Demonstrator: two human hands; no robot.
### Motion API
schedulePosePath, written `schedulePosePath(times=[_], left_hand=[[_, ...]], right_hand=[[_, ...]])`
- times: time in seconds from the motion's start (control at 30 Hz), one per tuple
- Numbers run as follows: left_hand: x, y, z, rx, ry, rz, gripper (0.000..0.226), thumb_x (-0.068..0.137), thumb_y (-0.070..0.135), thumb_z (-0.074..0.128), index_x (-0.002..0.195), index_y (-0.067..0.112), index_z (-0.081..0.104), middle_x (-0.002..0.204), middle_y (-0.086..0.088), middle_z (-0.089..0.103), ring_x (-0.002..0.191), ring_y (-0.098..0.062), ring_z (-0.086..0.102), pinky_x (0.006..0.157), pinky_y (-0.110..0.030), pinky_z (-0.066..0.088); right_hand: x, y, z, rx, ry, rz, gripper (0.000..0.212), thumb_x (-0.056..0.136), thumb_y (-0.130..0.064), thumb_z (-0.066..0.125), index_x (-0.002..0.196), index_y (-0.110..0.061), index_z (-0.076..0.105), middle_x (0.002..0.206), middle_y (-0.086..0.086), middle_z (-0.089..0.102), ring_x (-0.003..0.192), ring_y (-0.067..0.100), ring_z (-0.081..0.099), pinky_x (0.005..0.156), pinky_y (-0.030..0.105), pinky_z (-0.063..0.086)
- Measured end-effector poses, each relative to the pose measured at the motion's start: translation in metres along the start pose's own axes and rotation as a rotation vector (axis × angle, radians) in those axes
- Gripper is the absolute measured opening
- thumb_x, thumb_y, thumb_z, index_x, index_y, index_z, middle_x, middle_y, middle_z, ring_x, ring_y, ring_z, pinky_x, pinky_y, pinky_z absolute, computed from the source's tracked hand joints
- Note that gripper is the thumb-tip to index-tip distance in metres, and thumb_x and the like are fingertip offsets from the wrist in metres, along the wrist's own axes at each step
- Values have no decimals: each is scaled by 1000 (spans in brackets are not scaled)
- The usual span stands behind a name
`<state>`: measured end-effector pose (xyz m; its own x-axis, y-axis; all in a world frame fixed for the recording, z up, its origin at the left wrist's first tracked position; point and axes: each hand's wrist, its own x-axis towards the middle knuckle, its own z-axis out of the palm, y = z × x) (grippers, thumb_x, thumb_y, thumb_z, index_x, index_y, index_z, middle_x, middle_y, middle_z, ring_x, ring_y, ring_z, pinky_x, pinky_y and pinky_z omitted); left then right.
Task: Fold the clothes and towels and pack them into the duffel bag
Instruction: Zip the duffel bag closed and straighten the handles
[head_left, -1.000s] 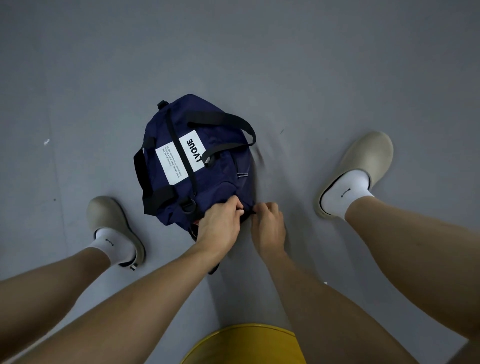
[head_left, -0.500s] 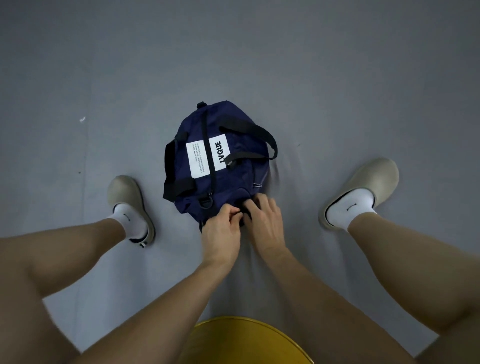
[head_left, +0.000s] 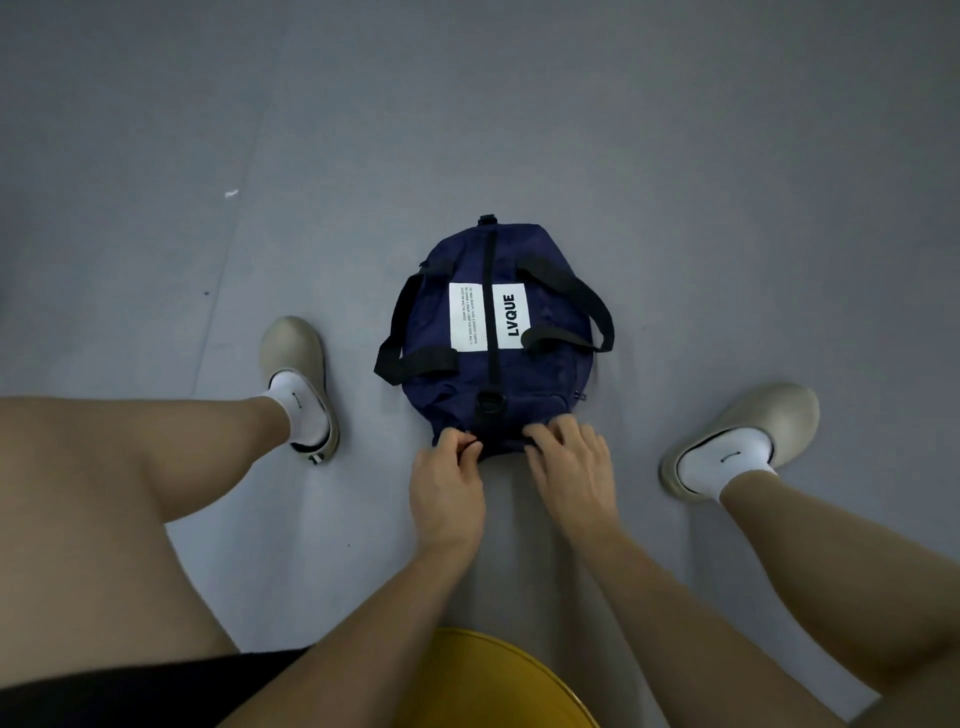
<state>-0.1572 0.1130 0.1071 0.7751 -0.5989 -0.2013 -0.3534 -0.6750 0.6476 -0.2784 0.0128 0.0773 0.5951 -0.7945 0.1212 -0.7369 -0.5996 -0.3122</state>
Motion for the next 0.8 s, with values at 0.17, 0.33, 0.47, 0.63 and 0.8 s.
schedulePosePath(times=[0.17, 0.33, 0.47, 0.63, 0.8], left_hand=[[0, -4, -4, -46, -39, 48, 8, 101, 29, 54, 98, 23, 58, 92, 6, 67, 83, -12, 61, 70, -30, 50], [9, -6, -9, 13, -106, 191, 7, 100, 23, 54, 97, 17, 57, 92, 2, 68, 83, -16, 60, 73, -33, 48], [22, -4, -13, 100, -112, 320, 10, 99, 23, 56, 92, 17, 55, 85, 0, 66, 79, -17, 59, 67, -27, 37], [29, -7, -9, 31, -101, 191, 10, 99, 24, 57, 93, 17, 55, 83, 2, 66, 77, -17, 57, 68, -33, 45], [42, -27, -16, -108, -36, -283, 14, 101, 23, 55, 90, 14, 55, 85, -1, 65, 79, -23, 60, 67, -31, 41]], right_hand=[[7, -29, -7, -32, -38, -114, 32, 80, -28, 75, 108, -20, 63, 91, 4, 55, 76, 25, 53, 66, 39, 50], [17, -41, -8, -93, -55, -101, 21, 76, -19, 78, 88, -16, 61, 83, 4, 55, 68, 25, 52, 60, 39, 49], [24, -39, -9, -165, -72, -168, 21, 74, -12, 78, 79, -15, 58, 76, 3, 54, 64, 24, 50, 59, 38, 47], [30, -35, -14, -277, -139, -249, 22, 72, -9, 79, 81, -14, 60, 74, 4, 56, 66, 25, 52, 60, 39, 46], [26, -18, -26, -334, -160, -248, 17, 73, -7, 76, 80, -12, 62, 73, 6, 56, 65, 27, 51, 58, 39, 43]])
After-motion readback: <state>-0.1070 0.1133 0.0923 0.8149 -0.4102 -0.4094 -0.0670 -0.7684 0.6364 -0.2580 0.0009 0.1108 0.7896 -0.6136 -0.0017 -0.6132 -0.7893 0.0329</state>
